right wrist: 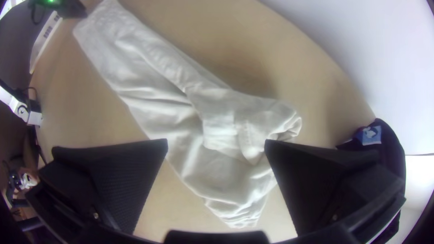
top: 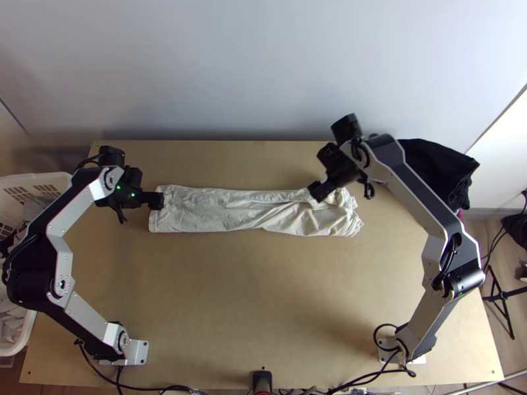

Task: Fold the t-shirt

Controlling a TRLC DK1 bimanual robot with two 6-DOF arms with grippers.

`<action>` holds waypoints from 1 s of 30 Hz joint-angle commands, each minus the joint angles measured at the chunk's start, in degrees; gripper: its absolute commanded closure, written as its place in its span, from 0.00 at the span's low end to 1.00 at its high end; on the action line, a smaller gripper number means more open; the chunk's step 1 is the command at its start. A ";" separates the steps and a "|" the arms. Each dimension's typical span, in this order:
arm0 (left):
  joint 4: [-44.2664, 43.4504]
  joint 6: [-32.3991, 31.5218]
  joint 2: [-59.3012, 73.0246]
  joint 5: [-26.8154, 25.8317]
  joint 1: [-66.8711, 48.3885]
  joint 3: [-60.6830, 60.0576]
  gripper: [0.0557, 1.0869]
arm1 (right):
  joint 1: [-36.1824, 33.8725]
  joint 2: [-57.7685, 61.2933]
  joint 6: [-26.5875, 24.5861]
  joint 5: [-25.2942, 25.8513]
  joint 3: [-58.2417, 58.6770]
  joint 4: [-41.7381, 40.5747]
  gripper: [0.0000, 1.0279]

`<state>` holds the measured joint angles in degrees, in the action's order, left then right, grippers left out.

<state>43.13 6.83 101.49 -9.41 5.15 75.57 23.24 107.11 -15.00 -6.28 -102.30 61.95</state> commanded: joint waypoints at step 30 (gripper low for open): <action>0.90 -2.17 5.47 -3.07 -4.71 1.77 0.49 | 2.77 -1.29 0.50 0.04 18.89 -9.75 0.03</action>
<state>43.00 4.71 106.63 -10.07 1.06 76.93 26.55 105.06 -14.31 -6.26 -87.68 54.85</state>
